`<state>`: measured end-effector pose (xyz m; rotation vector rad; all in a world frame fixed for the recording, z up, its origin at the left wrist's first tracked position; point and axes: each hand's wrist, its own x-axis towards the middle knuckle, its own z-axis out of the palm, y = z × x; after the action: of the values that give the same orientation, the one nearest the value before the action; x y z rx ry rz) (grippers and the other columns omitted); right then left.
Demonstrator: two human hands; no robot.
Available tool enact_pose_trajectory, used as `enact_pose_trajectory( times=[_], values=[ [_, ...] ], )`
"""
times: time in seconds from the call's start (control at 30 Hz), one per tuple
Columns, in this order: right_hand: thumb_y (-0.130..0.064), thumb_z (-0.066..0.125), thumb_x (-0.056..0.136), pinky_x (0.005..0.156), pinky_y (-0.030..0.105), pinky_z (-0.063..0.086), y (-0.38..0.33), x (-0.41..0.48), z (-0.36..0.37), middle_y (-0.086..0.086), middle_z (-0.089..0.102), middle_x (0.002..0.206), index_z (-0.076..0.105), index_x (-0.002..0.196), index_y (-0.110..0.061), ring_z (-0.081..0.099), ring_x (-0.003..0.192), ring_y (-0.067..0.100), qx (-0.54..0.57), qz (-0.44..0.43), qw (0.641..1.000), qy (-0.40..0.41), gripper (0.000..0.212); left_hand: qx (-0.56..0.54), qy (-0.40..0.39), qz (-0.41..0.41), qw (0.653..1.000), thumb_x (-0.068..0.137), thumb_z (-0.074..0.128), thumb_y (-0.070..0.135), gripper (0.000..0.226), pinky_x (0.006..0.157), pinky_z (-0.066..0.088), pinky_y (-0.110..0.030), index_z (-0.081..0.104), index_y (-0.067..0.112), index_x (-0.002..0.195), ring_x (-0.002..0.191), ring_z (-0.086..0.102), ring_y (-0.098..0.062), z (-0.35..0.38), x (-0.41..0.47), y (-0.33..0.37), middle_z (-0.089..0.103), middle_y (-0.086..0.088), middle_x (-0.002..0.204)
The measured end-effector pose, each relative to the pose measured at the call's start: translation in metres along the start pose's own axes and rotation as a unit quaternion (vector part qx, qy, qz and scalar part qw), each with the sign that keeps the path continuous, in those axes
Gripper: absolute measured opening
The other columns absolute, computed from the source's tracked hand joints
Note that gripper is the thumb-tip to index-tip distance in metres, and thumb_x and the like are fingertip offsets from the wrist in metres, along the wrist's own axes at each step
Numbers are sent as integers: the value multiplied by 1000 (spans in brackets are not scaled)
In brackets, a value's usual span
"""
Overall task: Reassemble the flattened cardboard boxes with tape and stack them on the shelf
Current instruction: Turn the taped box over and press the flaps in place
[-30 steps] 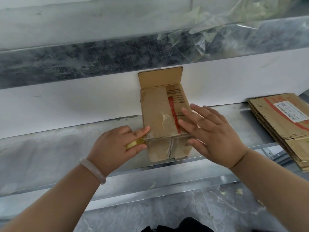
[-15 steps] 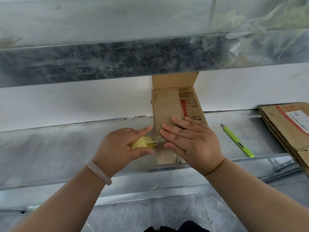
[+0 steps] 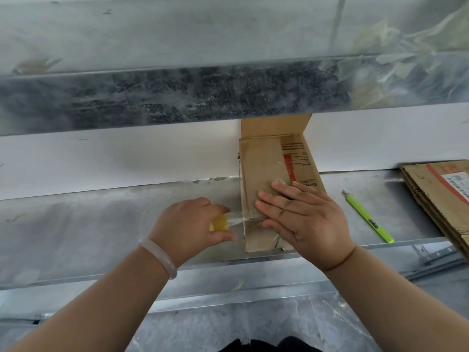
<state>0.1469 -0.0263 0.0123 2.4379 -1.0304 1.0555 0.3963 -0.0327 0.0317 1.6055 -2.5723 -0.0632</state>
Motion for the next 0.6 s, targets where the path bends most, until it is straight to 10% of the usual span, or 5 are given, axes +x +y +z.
enact_pose_trajectory(
  times=[0.2, 0.6],
  values=[
    [-37, 67, 93, 95, 42, 52, 0, 0, -1, -9, 67, 122, 74, 114, -25, 60, 121, 13, 4, 5, 1000, -5, 25, -268, 109, 23, 957, 61, 63, 74, 62, 76, 38, -4, 61, 42, 113, 92, 50, 8, 10, -12, -10, 49, 24, 98],
    [-36, 63, 96, 99, 45, 49, 2, -2, -4, -9, 64, 128, 70, 121, -24, 56, 126, 18, -15, -13, 999, -41, 28, -319, 141, 3, 937, 81, 61, 47, 25, 72, 40, -5, 77, 30, 88, 83, 59, 1, 23, -13, 3, 59, 23, 95]
  ],
)
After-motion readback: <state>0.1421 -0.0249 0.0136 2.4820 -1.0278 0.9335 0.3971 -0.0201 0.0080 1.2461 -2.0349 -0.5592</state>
